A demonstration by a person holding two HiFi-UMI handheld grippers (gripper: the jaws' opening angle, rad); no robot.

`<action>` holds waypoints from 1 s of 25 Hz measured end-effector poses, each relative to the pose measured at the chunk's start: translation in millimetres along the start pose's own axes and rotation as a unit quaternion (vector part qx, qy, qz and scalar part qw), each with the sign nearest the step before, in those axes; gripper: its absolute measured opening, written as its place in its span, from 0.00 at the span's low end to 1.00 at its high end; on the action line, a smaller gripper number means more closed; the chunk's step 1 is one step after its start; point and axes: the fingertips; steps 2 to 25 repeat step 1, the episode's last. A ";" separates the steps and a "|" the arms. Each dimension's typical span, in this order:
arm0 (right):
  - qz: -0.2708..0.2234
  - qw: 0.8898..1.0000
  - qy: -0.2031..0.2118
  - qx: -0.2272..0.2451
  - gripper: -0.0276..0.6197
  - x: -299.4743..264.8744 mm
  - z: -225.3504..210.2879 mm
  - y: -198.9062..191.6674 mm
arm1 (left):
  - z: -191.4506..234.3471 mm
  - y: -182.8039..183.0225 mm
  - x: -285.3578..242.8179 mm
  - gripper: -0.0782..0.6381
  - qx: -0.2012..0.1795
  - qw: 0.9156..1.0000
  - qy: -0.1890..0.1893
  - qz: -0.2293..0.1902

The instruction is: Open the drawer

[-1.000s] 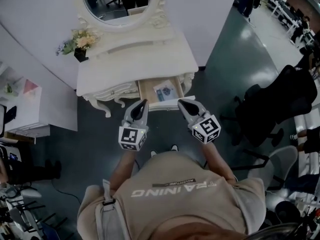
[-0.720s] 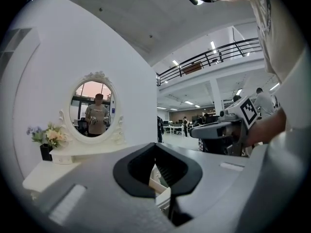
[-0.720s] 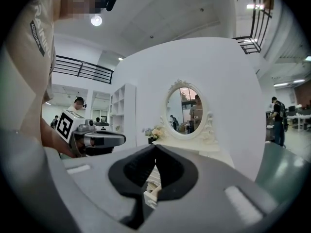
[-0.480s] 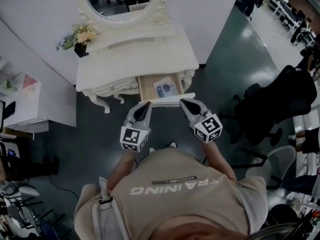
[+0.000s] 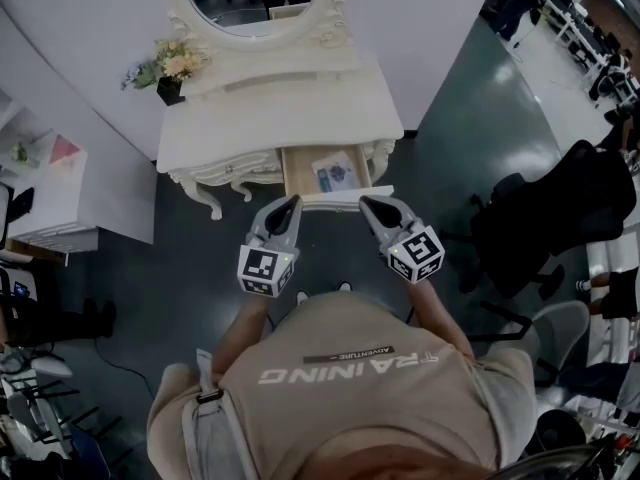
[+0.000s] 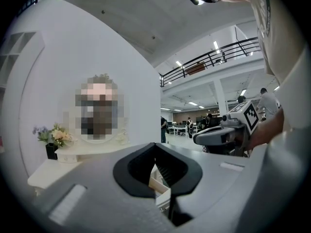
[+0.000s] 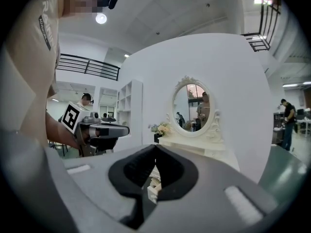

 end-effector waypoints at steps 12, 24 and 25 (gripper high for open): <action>0.001 1.000 0.003 0.004 0.05 -2.2 2.2 1.0 | 3.0 1.8 0.0 0.11 -0.002 1.000 0.002 0.000; 0.001 1.000 0.003 0.004 0.05 -2.2 2.2 1.0 | 3.0 1.8 0.0 0.11 -0.002 1.000 0.002 0.000; 0.001 1.000 0.003 0.004 0.05 -2.2 2.2 1.0 | 3.0 1.8 0.0 0.11 -0.002 1.000 0.002 0.000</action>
Point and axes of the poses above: the fingertips, and each gripper's own axes: x backward along the fingers, z to its left, y out of its top, and after that the axes turned 7 degrees about z, right-handed
